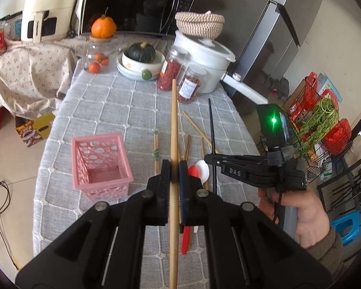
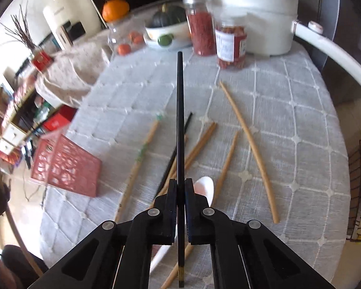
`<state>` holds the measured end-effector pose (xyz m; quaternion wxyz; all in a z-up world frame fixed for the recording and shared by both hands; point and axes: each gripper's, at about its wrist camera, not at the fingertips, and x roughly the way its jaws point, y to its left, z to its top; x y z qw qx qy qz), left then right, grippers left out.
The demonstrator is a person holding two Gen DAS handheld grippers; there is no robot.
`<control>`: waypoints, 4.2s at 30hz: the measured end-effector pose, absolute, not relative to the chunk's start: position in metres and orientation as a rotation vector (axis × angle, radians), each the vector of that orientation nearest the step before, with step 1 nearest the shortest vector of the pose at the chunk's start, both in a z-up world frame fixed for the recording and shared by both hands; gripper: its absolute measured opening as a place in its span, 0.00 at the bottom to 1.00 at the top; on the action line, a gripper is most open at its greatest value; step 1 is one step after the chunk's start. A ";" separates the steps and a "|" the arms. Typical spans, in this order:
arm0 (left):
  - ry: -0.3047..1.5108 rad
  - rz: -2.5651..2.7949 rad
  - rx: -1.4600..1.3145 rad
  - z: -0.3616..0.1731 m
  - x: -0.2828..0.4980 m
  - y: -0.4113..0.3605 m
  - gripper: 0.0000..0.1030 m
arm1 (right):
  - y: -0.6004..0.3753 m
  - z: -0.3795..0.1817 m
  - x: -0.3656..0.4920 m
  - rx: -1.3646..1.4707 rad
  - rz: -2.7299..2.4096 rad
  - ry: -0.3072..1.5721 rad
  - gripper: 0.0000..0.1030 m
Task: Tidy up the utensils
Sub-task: 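Lift the wooden chopstick with the left gripper while the right gripper grasps and lifts a black chopstick, then carry both chopsticks to the pink basket and open the left gripper inside it, then open the right gripper to drop the black chopstick into the pink basket, then move the left gripper back to the chopsticks and grasp another wooden one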
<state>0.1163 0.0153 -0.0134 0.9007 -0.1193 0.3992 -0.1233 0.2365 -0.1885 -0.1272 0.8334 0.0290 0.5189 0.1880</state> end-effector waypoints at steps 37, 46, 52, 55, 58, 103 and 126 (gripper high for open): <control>0.194 0.002 -0.207 0.004 0.138 0.091 0.07 | -0.151 0.002 0.159 0.130 0.511 0.517 0.05; 0.369 0.023 -0.192 -0.032 0.158 0.094 0.07 | -0.125 0.002 0.166 0.164 0.550 0.473 0.05; 0.570 0.032 -0.216 -0.052 0.174 0.101 0.07 | -0.090 -0.001 0.174 0.121 0.595 0.485 0.06; 0.591 0.001 -0.289 -0.052 0.173 0.112 0.11 | -0.077 -0.006 0.174 0.094 0.609 0.484 0.06; 0.594 -0.014 -0.337 -0.044 0.169 0.118 0.31 | -0.074 -0.004 0.176 0.097 0.617 0.494 0.06; 0.845 -0.006 -0.467 -0.032 0.149 0.130 0.33 | -0.054 -0.032 0.225 0.151 0.656 0.820 0.06; 1.170 -0.147 -0.133 -0.100 0.199 -0.043 0.53 | -0.225 -0.071 0.215 0.322 0.350 0.984 0.46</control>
